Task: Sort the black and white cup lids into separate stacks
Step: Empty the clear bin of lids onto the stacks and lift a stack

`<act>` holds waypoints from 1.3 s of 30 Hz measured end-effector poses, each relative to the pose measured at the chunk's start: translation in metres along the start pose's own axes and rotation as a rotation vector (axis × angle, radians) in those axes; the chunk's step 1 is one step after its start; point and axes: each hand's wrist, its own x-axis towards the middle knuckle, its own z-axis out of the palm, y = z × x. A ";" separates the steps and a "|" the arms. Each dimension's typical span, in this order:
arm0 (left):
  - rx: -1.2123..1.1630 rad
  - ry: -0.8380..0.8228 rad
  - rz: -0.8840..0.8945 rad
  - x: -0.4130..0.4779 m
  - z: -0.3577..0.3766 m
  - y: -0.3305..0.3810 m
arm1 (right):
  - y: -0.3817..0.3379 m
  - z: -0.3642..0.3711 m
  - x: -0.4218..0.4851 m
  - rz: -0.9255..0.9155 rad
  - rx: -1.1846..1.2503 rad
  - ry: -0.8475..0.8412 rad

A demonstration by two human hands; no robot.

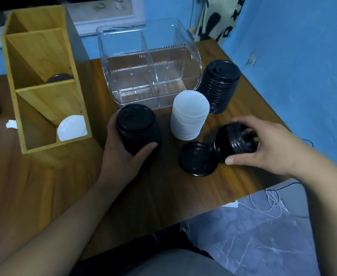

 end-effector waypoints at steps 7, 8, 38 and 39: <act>0.034 0.000 0.014 -0.001 0.002 0.002 | 0.023 0.007 0.018 0.094 -0.106 -0.079; 0.042 0.002 0.017 -0.001 0.002 0.002 | 0.023 0.007 0.019 0.080 -0.087 -0.073; 0.027 0.093 0.007 -0.008 0.031 0.028 | 0.100 -0.001 0.078 -0.080 -0.001 0.150; 0.020 0.092 -0.004 -0.008 0.031 0.028 | 0.099 0.000 0.077 -0.085 0.016 0.183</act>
